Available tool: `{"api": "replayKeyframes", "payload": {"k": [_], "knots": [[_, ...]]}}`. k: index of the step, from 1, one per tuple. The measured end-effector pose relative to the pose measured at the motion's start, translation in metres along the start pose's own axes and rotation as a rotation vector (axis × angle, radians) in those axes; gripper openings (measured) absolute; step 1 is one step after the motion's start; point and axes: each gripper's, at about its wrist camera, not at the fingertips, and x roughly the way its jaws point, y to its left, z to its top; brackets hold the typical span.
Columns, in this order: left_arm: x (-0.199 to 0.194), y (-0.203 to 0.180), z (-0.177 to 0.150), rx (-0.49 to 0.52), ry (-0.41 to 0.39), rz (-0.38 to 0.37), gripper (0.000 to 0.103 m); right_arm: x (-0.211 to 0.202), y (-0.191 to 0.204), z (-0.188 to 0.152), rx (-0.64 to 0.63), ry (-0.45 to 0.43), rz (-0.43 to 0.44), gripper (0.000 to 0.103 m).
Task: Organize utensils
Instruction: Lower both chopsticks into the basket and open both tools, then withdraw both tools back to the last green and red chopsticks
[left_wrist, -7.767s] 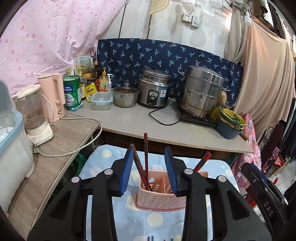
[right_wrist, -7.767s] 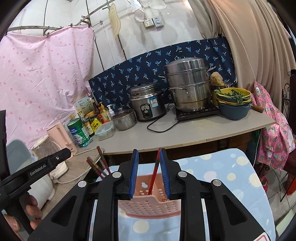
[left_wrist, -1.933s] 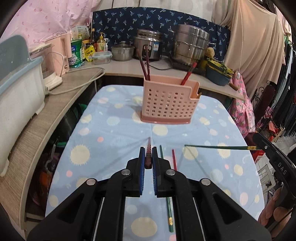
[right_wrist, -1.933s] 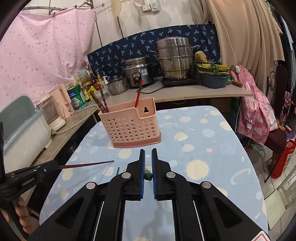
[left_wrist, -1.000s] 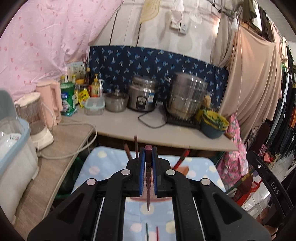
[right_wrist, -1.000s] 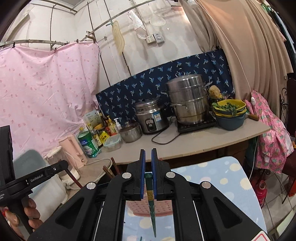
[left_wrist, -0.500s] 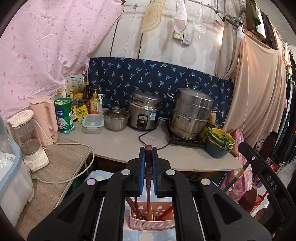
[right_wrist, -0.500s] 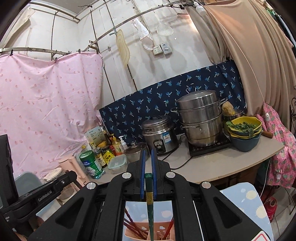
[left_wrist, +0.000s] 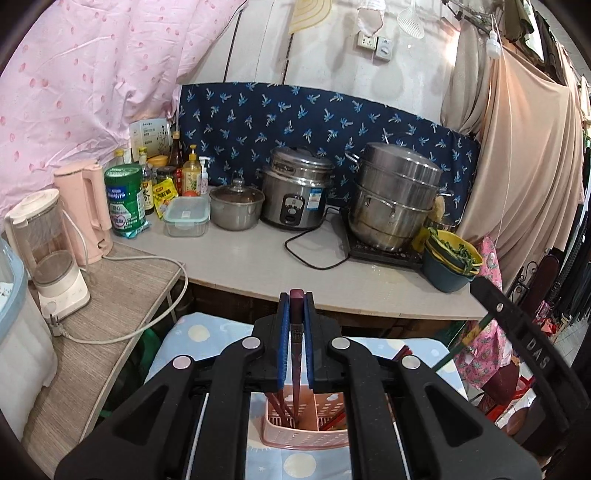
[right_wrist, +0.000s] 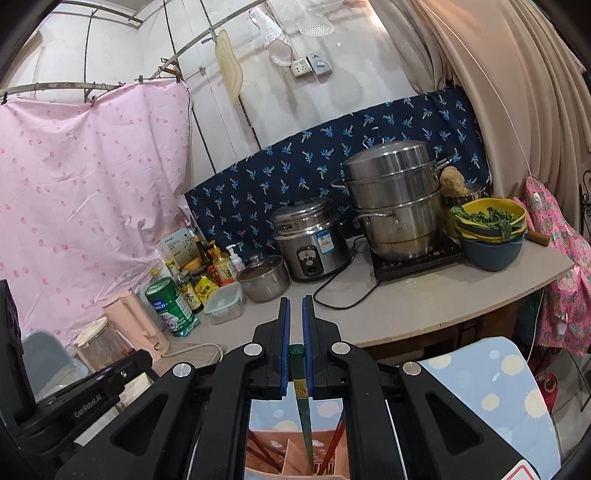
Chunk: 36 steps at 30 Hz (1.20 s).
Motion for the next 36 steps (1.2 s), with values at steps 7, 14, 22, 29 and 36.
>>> {"api": "replayKeyframes", "payload": {"k": [7, 14, 22, 29, 36], "knots": [[0.012, 0.006, -0.017, -0.013, 0.048, 0.011, 0.008, 0.012, -0.011, -0.030, -0.016, 0.073, -0.031, 0.007], [0.008, 0.008, -0.023, -0.009, 0.047, 0.025, 0.025, 0.001, -0.014, -0.034, -0.018, 0.069, -0.046, 0.015], [-0.007, 0.006, -0.036, 0.009, 0.053, 0.030, 0.033, -0.022, -0.015, -0.045, -0.029, 0.074, -0.057, 0.020], [-0.027, 0.002, -0.056, 0.030, 0.063, 0.033, 0.033, -0.053, -0.015, -0.070, -0.044, 0.095, -0.062, 0.022], [-0.044, -0.002, -0.088, 0.048, 0.093, 0.040, 0.033, -0.083, -0.014, -0.105, -0.059, 0.132, -0.060, 0.024]]}}
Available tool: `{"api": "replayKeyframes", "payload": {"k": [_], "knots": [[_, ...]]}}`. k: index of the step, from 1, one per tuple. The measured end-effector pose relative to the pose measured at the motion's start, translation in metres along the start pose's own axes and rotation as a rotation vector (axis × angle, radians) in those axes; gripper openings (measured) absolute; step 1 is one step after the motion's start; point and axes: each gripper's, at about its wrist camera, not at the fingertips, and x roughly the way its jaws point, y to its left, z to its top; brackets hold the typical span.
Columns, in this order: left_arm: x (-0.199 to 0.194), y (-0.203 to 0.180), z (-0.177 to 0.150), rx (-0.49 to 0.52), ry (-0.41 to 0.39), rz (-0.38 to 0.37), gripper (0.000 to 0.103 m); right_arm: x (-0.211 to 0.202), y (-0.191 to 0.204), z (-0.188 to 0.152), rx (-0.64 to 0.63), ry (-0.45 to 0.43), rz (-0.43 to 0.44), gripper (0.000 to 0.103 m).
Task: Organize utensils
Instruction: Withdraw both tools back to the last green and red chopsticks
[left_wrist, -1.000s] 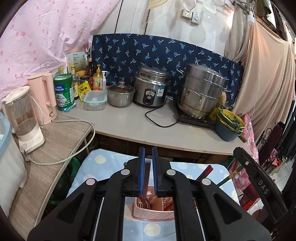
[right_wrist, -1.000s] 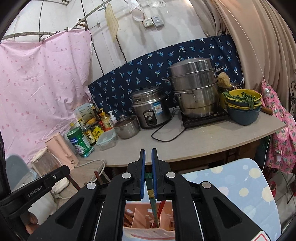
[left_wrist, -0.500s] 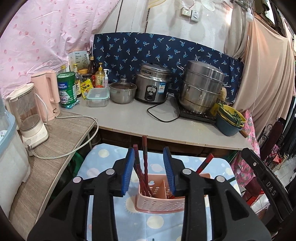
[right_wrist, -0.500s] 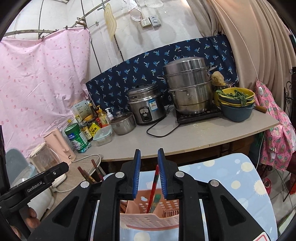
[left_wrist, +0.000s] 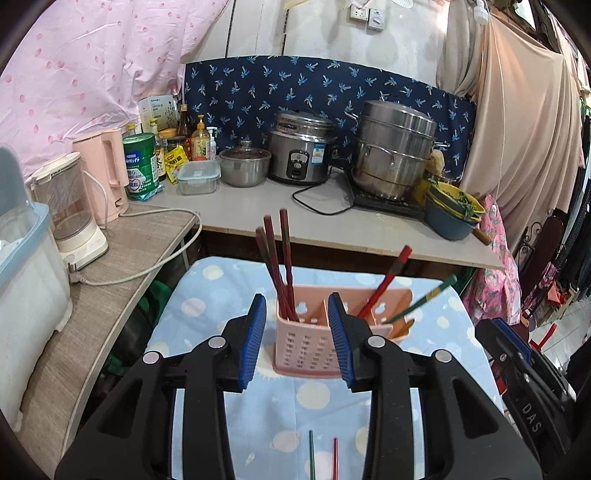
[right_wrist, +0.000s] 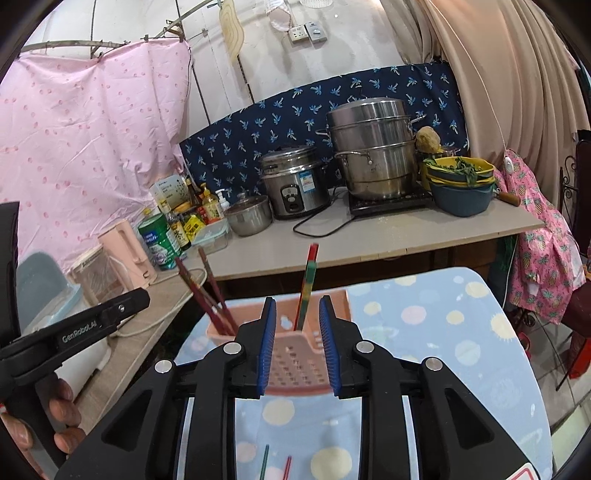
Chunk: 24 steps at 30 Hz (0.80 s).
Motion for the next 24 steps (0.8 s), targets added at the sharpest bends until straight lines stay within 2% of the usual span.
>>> {"api": "replayKeyframes", "payload": {"k": [6, 14, 24], "knots": [[-0.009, 0.003, -0.038, 0.012, 0.038, 0.013, 0.033, -0.023, 0.004, -0.042, -0.036, 0.042, -0.012, 0.024], [-0.017, 0.014, -0.104, 0.022, 0.112, 0.031, 0.033, -0.045, 0.003, -0.113, -0.058, 0.162, -0.022, 0.024], [-0.030, 0.022, -0.172, 0.033, 0.203, 0.026, 0.033, -0.068, 0.008, -0.184, -0.097, 0.278, -0.022, 0.024]]}}
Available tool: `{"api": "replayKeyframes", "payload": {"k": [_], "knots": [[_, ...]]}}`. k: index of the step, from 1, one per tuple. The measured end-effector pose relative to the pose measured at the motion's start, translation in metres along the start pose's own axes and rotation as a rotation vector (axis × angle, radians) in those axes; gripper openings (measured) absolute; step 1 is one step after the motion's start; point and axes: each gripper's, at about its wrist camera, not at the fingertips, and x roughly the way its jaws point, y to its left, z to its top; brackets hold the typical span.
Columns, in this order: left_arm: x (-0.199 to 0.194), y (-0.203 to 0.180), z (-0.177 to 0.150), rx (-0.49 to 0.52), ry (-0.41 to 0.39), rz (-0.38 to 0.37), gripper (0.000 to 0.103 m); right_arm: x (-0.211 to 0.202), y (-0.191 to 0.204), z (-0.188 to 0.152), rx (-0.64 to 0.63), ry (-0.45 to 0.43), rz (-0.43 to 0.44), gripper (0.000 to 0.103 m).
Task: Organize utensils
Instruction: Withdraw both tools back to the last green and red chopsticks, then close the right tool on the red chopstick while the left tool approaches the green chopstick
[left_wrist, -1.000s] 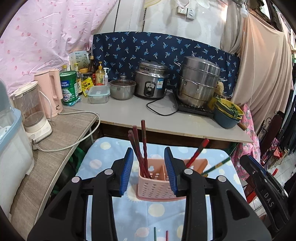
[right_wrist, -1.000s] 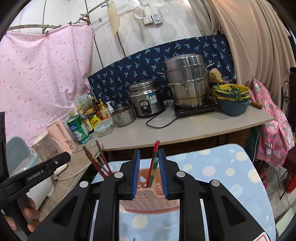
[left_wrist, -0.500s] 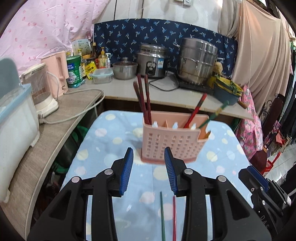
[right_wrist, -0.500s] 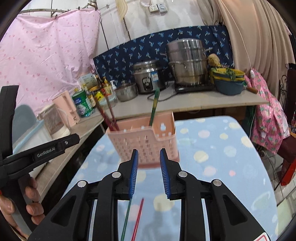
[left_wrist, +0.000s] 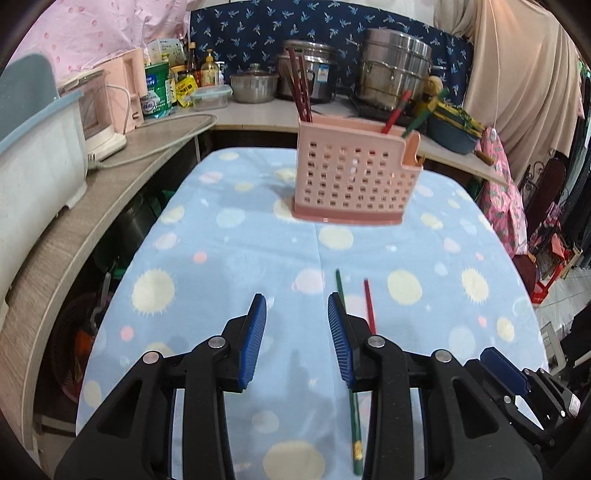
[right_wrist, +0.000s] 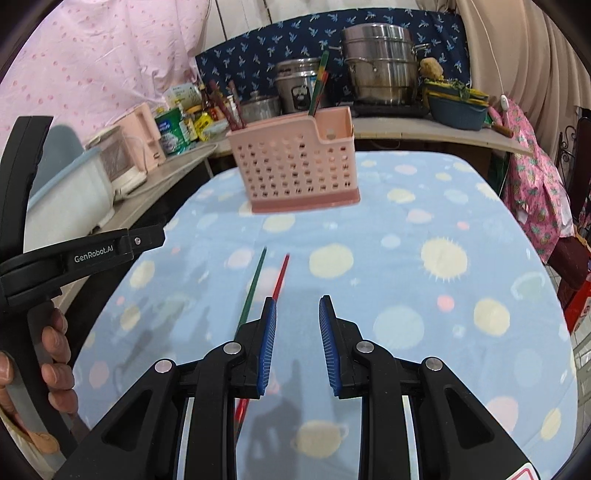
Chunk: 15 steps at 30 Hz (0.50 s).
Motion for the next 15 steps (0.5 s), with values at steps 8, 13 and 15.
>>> {"api": "replayKeyframes", "payload": {"k": [8, 13, 15], "knots": [[0.007, 0.003, -0.044, 0.001, 0.079, 0.000, 0.033, 0.003, 0.013, -0.048, -0.021, 0.086, 0.024, 0.024], [0.008, 0.006, -0.062, -0.005, 0.113, 0.003, 0.033, 0.006, 0.026, -0.067, -0.047, 0.120, 0.042, 0.024], [0.009, 0.006, -0.069, -0.005, 0.128, 0.004, 0.033, 0.007, 0.030, -0.072, -0.052, 0.129, 0.048, 0.024]]}}
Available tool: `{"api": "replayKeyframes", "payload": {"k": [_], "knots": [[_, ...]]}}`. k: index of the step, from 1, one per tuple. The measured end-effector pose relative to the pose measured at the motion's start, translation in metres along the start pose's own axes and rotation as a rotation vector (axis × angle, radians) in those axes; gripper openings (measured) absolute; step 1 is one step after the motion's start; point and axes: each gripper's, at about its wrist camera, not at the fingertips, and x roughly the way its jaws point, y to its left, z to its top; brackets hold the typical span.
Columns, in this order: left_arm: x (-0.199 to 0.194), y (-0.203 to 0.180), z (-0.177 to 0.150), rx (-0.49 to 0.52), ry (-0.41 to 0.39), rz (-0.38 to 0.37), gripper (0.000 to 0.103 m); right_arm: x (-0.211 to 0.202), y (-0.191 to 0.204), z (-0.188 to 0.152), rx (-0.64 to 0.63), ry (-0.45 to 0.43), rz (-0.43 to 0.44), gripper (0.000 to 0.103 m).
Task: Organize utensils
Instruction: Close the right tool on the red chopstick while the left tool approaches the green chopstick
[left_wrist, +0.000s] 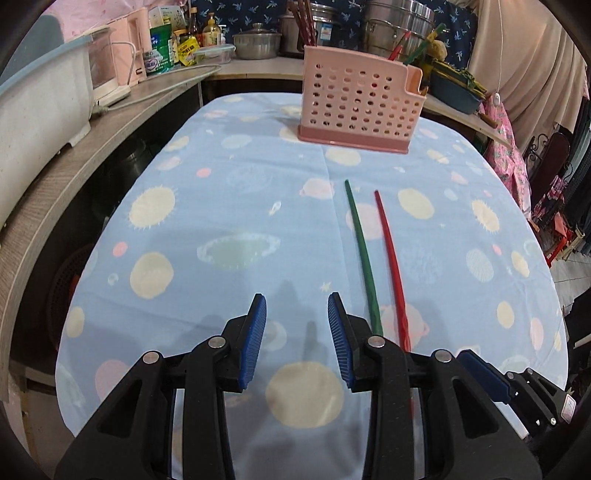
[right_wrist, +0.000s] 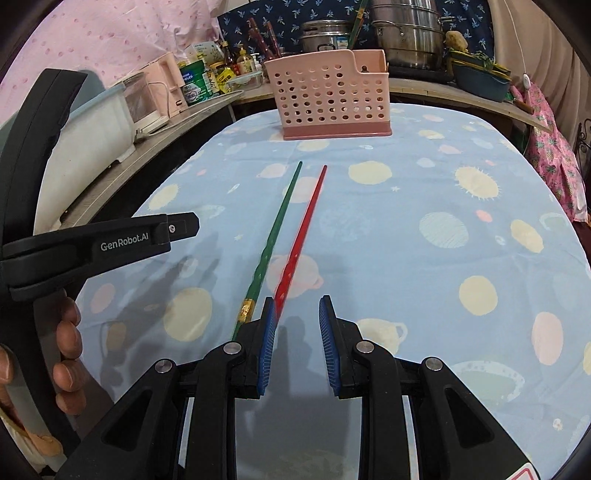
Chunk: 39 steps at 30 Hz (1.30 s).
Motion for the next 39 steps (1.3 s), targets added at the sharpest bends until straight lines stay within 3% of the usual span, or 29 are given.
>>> {"api": "replayKeyframes", "payload": {"k": [15, 21, 24, 27, 39], "knots": [[0.004, 0.008, -0.016, -0.010, 0.040, 0.004, 0.033, 0.017, 0.018, -0.013, -0.038, 0.051, 0.015, 0.024], [0.006, 0.006, -0.017, -0.006, 0.054, -0.002, 0.034, 0.017, 0.017, -0.016, -0.051, 0.041, -0.016, 0.017], [0.007, 0.002, -0.018, 0.002, 0.057, -0.007, 0.038, 0.017, 0.013, -0.017, -0.042, 0.039, -0.028, 0.008], [0.007, -0.002, -0.020, 0.011, 0.061, -0.014, 0.040, 0.016, 0.004, -0.016, -0.020, 0.034, -0.036, 0.006], [0.008, -0.027, -0.028, 0.061, 0.083, -0.061, 0.054, 0.008, -0.030, -0.017, 0.070, 0.011, -0.081, 0.006]]}}
